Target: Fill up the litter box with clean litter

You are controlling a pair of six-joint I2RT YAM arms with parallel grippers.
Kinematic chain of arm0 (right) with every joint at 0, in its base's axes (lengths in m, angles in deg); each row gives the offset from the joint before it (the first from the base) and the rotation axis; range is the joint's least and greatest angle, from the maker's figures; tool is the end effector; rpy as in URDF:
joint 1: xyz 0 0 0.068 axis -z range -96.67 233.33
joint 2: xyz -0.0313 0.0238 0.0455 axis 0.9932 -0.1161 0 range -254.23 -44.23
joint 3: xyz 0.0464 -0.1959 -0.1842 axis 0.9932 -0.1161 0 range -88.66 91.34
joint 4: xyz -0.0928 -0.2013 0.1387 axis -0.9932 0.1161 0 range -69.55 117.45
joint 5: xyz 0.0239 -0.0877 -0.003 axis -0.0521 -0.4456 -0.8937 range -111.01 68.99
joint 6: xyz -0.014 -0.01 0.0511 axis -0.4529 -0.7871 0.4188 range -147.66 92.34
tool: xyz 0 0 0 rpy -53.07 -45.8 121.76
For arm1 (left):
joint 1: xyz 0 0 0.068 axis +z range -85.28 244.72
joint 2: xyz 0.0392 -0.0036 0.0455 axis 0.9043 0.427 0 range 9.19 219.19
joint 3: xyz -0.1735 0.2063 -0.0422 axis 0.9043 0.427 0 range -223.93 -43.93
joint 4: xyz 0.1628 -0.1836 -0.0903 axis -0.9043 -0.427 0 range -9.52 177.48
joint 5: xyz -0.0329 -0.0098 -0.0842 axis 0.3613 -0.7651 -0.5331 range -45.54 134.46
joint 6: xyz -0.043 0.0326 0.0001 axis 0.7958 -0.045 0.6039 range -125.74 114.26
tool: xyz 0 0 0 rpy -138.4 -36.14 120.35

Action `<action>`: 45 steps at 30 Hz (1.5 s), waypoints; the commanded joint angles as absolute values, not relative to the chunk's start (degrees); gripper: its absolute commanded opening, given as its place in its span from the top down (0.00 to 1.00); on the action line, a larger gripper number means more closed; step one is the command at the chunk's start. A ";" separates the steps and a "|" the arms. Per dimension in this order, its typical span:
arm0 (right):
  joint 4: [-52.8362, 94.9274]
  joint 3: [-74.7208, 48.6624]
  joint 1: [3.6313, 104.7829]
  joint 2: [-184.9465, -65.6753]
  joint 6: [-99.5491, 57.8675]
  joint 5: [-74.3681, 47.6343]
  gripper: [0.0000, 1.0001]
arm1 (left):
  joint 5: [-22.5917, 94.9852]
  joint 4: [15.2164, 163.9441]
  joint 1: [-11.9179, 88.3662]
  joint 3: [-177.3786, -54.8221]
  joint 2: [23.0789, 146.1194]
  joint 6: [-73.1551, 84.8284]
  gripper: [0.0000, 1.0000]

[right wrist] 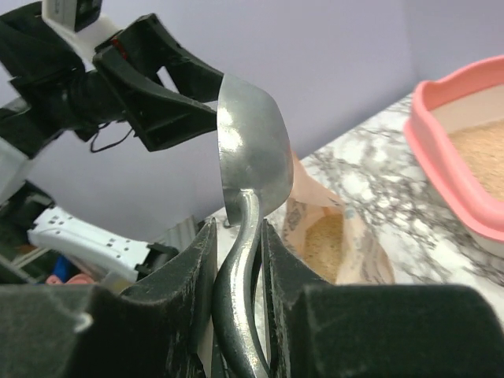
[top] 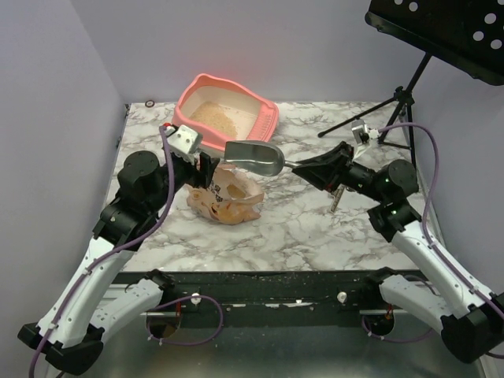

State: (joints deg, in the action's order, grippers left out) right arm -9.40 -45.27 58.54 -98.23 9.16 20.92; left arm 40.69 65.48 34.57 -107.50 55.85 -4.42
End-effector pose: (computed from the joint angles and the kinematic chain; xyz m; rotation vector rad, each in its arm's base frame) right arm 0.1821 0.1102 0.3741 -0.5532 1.3463 1.3453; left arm 0.1413 -0.0848 0.4244 0.4671 1.6146 -0.4701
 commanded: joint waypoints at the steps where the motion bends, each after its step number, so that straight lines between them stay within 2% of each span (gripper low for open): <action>1: 10.67 -40.68 58.55 -93.46 -0.66 11.61 0.99 | 50.95 59.70 33.09 -108.00 57.36 -20.83 0.29; 5: 17.19 -40.58 58.55 -90.99 -2.87 10.63 0.99 | 50.17 57.08 32.12 -108.00 57.71 -31.56 0.21; 14: 25.46 -44.45 58.55 -83.53 -6.74 9.05 0.99 | 41.83 41.27 31.85 -121.87 64.99 -43.79 0.08; 20: 27.65 -46.30 58.55 -79.74 -7.35 9.58 0.99 | 35.50 34.92 31.85 -125.23 70.27 -45.38 0.09; 36: 30.65 -47.53 58.55 -75.61 -8.67 11.34 0.99 | 36.46 34.04 35.10 -125.84 78.62 -48.02 0.09; 45: 30.03 -47.45 58.55 -78.24 -8.41 12.13 0.99 | 33.65 34.13 37.39 -124.79 81.18 -48.37 0.12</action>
State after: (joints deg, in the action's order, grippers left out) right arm 30.87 -47.82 58.56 -77.29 -8.24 10.56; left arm 36.71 34.59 37.02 -124.44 80.65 -47.37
